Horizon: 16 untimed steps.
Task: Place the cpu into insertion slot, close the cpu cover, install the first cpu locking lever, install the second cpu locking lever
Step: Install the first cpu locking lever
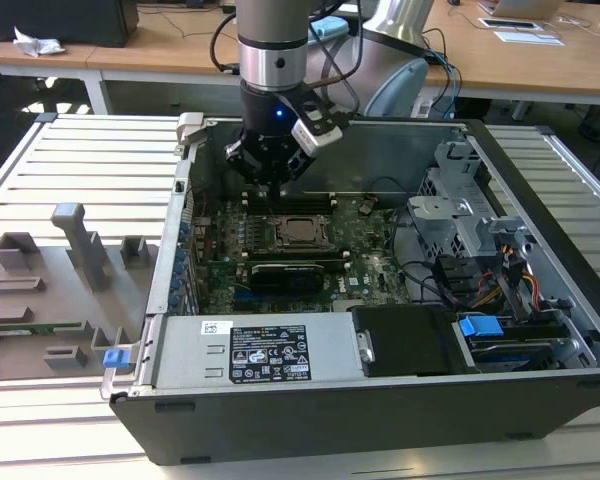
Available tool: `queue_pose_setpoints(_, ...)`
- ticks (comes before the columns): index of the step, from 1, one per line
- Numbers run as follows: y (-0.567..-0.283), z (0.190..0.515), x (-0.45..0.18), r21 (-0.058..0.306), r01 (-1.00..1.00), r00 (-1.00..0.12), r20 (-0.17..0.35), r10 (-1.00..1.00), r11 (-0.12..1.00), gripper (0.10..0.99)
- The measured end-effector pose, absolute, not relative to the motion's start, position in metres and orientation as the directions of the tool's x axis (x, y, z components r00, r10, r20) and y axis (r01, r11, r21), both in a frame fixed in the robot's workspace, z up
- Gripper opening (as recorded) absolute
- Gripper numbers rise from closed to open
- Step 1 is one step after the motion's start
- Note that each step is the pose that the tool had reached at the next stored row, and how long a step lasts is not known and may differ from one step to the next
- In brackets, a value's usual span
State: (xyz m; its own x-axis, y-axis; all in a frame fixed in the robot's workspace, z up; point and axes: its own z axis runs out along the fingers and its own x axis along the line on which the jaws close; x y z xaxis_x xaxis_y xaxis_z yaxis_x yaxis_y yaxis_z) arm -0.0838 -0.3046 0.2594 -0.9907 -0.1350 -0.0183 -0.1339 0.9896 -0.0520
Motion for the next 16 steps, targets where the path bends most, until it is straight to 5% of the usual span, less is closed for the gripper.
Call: queue_pose_setpoints(16, -0.3046, 0.2580, -0.0838, -0.039, 0.192, -0.981, -0.016, 0.192, 0.981, 0.110)
